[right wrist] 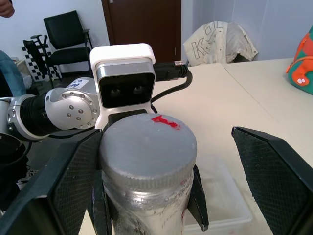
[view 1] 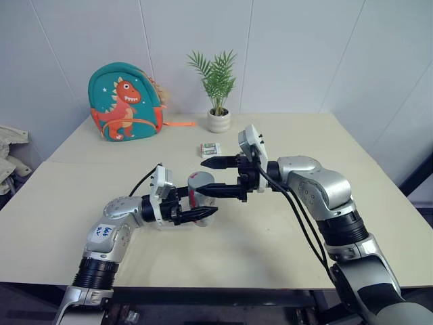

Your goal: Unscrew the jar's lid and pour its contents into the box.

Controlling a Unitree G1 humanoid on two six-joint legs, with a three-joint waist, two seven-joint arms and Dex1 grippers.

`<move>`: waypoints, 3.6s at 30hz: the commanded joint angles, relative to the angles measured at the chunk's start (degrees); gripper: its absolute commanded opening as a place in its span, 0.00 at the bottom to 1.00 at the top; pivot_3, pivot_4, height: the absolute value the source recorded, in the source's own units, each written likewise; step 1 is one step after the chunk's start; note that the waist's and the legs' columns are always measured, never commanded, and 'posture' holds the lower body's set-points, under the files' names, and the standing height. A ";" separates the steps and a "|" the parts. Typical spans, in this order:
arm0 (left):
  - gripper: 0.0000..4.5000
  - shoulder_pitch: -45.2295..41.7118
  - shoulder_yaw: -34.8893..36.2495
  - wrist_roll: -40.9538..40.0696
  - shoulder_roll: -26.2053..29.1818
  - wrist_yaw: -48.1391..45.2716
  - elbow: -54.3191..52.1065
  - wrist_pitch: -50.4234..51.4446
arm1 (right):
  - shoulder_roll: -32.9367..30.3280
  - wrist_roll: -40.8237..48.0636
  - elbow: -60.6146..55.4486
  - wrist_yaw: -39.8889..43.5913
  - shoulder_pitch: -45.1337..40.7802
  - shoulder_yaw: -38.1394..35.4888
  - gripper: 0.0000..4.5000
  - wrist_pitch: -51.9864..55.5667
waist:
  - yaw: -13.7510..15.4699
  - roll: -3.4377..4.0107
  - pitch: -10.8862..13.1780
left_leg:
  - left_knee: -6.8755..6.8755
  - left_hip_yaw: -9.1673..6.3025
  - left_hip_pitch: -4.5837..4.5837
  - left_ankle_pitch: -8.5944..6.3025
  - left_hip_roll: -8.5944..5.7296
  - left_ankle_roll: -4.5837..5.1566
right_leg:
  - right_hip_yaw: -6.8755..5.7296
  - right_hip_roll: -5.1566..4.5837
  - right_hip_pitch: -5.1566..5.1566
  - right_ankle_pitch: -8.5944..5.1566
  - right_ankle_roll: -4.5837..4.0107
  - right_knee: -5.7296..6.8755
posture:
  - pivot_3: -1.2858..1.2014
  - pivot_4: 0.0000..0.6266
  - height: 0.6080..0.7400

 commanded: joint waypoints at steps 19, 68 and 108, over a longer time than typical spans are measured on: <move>0.65 -0.24 0.73 -1.16 0.45 -1.00 -3.26 -1.15 | -3.43 0.09 3.08 0.70 -0.51 -4.29 0.99 -0.69 | 0.09 0.00 0.00 | 0.00 0.00 -0.01 0.00 0.00 0.00 | 0.00 -0.01 0.00 0.00 0.00 -0.01 | 0.52 0.24 1.00; 0.65 0.48 0.80 -1.24 0.54 -0.70 -4.48 0.28 | 2.49 3.90 -1.41 2.20 -1.35 -2.15 0.99 5.50 | 0.02 0.00 0.00 | -0.01 0.00 0.00 0.00 0.01 0.00 | 0.00 0.00 -0.01 -0.01 -0.01 0.00 | 0.52 0.24 1.00; 0.65 0.89 3.75 -6.40 2.51 2.41 -6.39 6.89 | -8.59 -0.65 -0.86 -5.46 13.06 -15.42 0.57 -7.09 | 0.18 0.02 0.02 | -0.05 0.01 -0.03 -0.01 -0.03 0.02 | -0.01 -0.02 0.01 -0.02 0.01 -0.11 | 0.52 0.24 1.00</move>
